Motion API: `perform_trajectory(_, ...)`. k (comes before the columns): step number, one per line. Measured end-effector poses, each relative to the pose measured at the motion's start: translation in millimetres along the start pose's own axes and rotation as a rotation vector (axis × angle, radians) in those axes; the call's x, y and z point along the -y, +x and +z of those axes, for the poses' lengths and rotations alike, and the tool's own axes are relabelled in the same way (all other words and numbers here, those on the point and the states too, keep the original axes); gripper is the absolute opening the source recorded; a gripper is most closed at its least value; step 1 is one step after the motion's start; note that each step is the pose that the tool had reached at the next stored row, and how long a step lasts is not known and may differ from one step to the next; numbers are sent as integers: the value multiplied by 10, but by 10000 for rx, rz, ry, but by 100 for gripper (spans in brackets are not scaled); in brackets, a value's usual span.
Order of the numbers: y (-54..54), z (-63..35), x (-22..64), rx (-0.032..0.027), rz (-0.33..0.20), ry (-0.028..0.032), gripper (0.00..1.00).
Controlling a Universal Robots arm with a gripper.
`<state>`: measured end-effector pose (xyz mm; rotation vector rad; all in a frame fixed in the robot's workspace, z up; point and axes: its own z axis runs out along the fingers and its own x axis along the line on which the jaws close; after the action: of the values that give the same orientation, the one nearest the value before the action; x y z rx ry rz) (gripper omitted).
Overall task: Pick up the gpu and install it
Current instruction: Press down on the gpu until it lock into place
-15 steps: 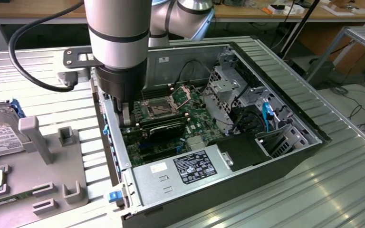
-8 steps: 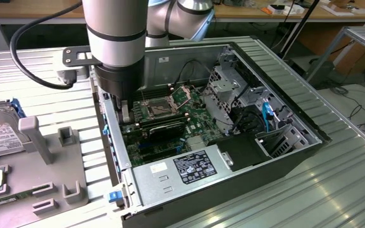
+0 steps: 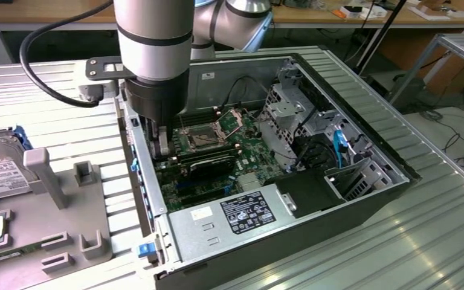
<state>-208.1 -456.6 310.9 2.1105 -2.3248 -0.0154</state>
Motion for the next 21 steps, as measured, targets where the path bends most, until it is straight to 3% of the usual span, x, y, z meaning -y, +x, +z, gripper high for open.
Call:
perform_trajectory(2, 0, 0, 8, -246, -8, 18, 11)
perform_trajectory(3, -1, 1, 10, -335, -9, 24, 11)
perform_trajectory(4, 0, 0, 11, -513, -18, 40, 11)
perform_trajectory(5, 0, 1, 14, -561, -23, 47, 11)
perform_trajectory(6, -2, 1, 27, -563, -23, 44, 11)
perform_trajectory(9, -23, 16, 107, -418, -24, 23, 11)
perform_trajectory(11, -54, 25, 240, -181, -27, 1, 11)
perform_trajectory(13, -71, 26, 347, -2, -30, -16, 11)
perform_trajectory(14, -80, 28, 402, 47, -30, -20, 11)
perform_trajectory(18, -97, 78, 562, 43, -166, -22, 11)
perform_trajectory(21, -114, 117, 733, 42, -274, -23, 11)
